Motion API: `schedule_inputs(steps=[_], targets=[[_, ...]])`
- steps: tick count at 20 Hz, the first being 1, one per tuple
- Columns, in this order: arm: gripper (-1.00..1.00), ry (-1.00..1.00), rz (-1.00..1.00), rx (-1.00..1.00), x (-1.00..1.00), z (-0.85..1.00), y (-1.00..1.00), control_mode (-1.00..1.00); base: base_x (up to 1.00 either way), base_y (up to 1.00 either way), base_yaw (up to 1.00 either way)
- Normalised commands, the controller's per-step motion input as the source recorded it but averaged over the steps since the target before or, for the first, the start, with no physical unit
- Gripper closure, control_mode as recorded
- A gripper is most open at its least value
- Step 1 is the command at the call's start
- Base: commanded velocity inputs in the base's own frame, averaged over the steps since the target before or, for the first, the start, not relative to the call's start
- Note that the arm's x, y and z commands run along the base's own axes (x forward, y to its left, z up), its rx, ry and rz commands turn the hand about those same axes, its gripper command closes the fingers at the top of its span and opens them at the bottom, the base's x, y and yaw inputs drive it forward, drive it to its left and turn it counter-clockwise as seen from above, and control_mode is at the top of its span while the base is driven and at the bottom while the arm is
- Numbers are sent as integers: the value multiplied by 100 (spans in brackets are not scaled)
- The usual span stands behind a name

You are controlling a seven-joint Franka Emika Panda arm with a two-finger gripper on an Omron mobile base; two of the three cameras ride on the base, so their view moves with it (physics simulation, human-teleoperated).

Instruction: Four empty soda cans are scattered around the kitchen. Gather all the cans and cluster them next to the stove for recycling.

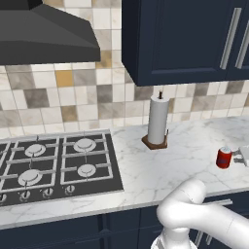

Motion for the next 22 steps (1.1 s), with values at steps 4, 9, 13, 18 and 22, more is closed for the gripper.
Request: schedule_inputs(steps=[4, 9, 13, 18, 22], targets=[[-100, 0, 0, 0, 1, -5, 3, -100, 0, 0, 0], [-100, 0, -1, 0, 5, -7, 0, -100, 0, 0, 0], [-100, 0, -3, 0, 10, -1, 0, -100, 0, 0, 0], [-100, -3, -3, 0, 11, 0, -1, -100, 0, 0, 0], [-100, -6, -1, 0, 11, 0, -8, -100, 0, 0, 0]])
